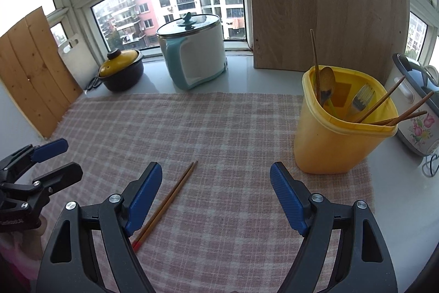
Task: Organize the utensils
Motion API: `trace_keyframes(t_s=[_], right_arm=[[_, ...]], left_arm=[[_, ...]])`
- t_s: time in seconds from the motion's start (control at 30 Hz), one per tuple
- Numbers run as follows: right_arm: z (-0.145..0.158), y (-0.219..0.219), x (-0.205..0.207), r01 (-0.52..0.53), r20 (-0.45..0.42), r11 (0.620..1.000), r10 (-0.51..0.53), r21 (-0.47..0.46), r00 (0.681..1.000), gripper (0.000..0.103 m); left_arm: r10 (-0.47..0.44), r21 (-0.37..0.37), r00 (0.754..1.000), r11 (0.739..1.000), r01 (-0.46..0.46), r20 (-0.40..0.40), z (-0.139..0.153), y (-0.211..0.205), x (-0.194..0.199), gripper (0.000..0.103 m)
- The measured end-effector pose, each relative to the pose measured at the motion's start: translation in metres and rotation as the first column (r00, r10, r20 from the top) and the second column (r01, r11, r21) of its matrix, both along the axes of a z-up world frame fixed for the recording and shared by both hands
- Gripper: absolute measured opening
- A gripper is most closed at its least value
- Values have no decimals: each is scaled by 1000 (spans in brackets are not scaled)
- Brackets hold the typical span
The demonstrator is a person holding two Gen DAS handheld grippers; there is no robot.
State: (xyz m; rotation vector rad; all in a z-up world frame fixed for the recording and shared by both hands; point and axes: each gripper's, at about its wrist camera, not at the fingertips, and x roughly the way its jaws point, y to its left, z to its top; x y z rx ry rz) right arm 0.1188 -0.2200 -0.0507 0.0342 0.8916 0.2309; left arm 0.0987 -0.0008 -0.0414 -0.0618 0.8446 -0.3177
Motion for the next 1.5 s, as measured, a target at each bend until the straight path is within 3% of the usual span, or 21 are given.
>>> trace_keyframes(t_s=[0.3, 0.37, 0.47, 0.57, 0.73, 0.8, 0.87, 1.0, 1.5], right_arm=[[-27, 7, 7, 15, -99, 999, -12, 34, 995, 81], [-33, 5, 9, 23, -130, 998, -16, 56, 991, 81], [-42, 2, 10, 41, -166, 996, -27, 78, 986, 81], [-50, 1, 10, 46, -193, 994, -26, 101, 981, 79], [-63, 0, 9, 53, -243, 992, -24, 116, 970, 56], [-66, -2, 8, 59, -250, 991, -27, 120, 968, 55], [-66, -5, 6, 63, -254, 990, -30, 124, 967, 54], [-67, -12, 3, 77, -262, 989, -41, 128, 964, 49], [-69, -27, -5, 108, -272, 984, -67, 138, 960, 49]], left_arm=[[-33, -2, 998, 999, 33, -54, -27, 7, 8, 78], [-49, 4, 995, 999, 49, -86, -38, 7, 12, 63], [-78, -13, 987, 997, 77, -138, -55, 7, 16, 48], [-112, -47, 977, 993, 105, -184, -67, 1, 19, 40], [-172, -27, 960, 985, 170, -220, -84, -21, 23, 29], [-184, -4, 956, 982, 188, -228, -89, -29, 24, 28], [-193, 20, 952, 979, 203, -236, -96, -36, 25, 21], [-197, 59, 949, 974, 218, -245, -105, -46, 27, 19], [-218, 170, 945, 950, 263, -244, -122, -70, 32, 12]])
